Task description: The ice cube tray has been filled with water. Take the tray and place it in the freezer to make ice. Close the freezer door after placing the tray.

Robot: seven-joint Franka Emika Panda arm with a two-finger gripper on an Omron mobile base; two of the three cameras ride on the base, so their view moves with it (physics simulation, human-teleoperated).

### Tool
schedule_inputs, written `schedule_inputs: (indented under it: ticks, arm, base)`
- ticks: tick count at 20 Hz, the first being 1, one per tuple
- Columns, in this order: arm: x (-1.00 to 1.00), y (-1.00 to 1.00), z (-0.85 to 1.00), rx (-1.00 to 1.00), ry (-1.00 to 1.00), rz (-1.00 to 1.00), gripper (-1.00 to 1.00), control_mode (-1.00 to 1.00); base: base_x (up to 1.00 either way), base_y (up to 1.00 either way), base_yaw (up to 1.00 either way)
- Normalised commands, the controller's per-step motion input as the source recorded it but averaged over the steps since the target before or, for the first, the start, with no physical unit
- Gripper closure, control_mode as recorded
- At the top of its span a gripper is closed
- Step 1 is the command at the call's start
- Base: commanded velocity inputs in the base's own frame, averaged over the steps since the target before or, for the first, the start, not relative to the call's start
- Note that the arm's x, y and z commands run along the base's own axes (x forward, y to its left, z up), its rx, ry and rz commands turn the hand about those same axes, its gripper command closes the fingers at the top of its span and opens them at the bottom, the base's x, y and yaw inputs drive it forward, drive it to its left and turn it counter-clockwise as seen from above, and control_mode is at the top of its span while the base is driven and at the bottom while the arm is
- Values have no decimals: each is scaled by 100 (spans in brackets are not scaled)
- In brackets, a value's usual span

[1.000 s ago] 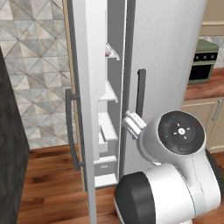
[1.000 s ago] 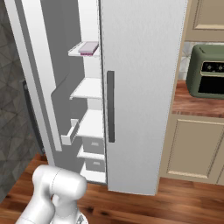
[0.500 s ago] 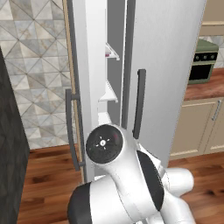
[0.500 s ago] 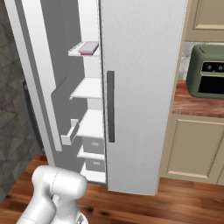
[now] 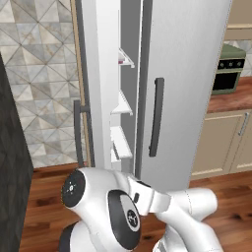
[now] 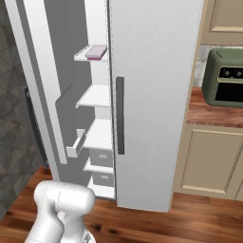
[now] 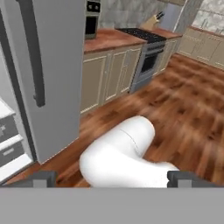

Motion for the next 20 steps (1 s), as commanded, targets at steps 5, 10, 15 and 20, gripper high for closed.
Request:
schedule_inputs:
  ticks: [5,10,15,20]
  arm:
    - [12,0,-40,-20,15,0,-100,-100]
    - [10,2,-15,-15,32,0,-100,-100]
    - [25,23,-26,-17,35,0,-100,-100]
    - [19,36,-38,-23,29,0,-100,-100]
  base:
    - [0,0,0]
    - [0,0,0]
    - [0,0,0]
    - [0,0,0]
